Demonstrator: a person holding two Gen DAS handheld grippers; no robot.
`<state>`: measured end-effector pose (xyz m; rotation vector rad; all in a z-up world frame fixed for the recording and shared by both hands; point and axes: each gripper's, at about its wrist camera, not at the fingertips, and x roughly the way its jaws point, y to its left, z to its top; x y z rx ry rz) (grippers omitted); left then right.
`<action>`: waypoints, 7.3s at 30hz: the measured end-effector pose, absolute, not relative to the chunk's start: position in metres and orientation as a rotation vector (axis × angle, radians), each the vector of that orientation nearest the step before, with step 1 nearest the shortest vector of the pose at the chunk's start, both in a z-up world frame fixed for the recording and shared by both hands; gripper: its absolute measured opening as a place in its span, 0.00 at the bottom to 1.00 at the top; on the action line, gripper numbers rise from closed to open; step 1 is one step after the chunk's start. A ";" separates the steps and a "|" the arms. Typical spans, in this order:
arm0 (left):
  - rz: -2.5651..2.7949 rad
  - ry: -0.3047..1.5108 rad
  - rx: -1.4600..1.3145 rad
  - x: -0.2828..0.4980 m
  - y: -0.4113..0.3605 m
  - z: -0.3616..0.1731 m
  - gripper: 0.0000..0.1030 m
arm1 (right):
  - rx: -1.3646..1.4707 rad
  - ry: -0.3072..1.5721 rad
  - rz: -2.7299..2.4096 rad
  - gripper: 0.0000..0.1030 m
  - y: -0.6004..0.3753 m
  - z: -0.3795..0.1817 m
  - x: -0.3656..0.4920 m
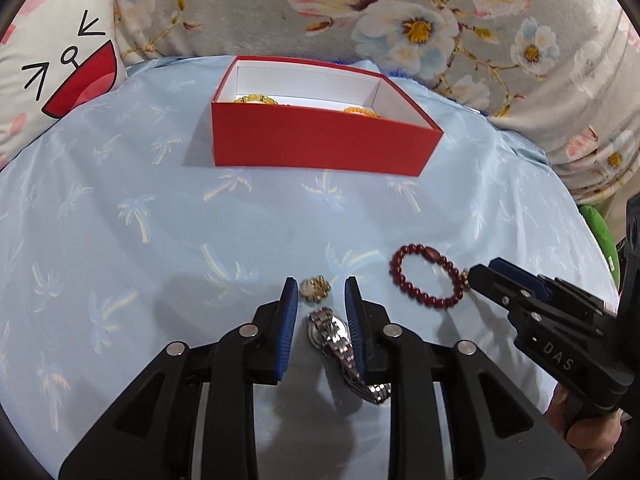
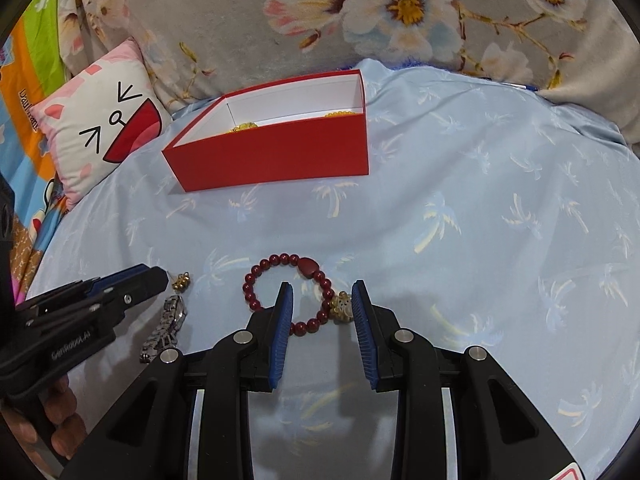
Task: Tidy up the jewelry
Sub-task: 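Move the left tool to the silver watch while the right tool reaches the red heart-bead bracelet, then grasp the silver watch with the left tool while the right tool grasps the red heart-bead bracelet, then carry the watch and heart-bead bracelet into the red box and open both tools, then move the right tool to the gold flower brooch on the sheet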
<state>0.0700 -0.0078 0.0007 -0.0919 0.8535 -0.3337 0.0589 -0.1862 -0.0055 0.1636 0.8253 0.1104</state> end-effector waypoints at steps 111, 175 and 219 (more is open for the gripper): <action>-0.370 0.624 -0.123 0.171 0.007 0.125 0.16 | 0.124 0.637 0.183 0.07 -0.169 0.118 0.175; -0.304 0.783 -0.043 0.106 -0.005 0.022 0.33 | 0.150 0.806 0.100 0.30 -0.189 0.015 0.071; -0.244 0.861 0.041 0.096 -0.022 -0.017 0.33 | 0.184 0.882 0.074 0.31 -0.187 -0.025 0.067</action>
